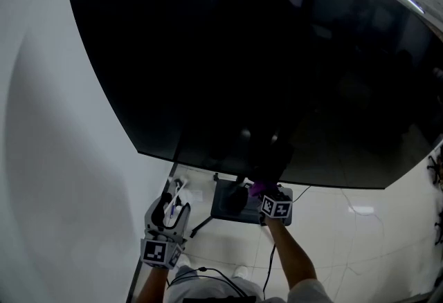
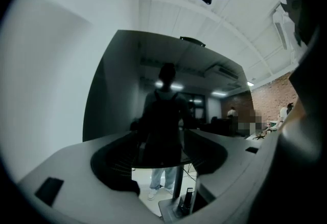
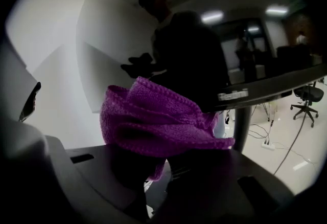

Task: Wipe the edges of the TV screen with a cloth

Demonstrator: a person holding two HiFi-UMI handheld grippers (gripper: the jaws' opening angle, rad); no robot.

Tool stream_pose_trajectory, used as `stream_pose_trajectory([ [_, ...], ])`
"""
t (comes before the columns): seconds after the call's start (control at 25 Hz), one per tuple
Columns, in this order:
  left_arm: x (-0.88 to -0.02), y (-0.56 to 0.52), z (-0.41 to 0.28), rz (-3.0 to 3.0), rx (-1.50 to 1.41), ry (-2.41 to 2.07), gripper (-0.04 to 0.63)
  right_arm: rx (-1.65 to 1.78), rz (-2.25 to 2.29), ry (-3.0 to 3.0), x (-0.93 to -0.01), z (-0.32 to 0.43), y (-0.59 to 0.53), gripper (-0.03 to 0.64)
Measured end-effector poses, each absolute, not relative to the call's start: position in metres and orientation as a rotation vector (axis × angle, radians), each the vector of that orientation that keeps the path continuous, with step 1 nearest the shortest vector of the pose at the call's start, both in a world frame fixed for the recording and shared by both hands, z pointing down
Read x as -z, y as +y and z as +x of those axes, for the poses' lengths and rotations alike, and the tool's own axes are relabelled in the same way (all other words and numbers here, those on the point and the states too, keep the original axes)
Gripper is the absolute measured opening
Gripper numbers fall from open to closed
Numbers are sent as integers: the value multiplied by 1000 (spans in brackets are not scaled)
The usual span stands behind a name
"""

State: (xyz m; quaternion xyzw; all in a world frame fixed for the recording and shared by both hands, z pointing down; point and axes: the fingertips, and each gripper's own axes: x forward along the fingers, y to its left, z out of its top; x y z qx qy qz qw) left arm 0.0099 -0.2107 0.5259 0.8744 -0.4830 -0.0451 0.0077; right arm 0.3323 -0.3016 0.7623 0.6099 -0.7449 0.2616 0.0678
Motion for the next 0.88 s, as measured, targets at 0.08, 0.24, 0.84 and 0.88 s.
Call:
stream_pose_trajectory([
  [0.08,-530,-215,-4,2722,118,-1544,265,-771,1776,-2271,-763,306,-314,52],
  [0.24,-539,-218,-34,2711,75,-1607,265,-750,1699,-2299,-763,257,-335,54],
  [0.84,-534,-215,-162,2501,54,-1865,265,-697,1393,-2442,-775,50,-418,57],
  [0.88,-535,-214,-171,2483,50,-1884,265,-699,1383,-2450,-775,37,-422,57],
])
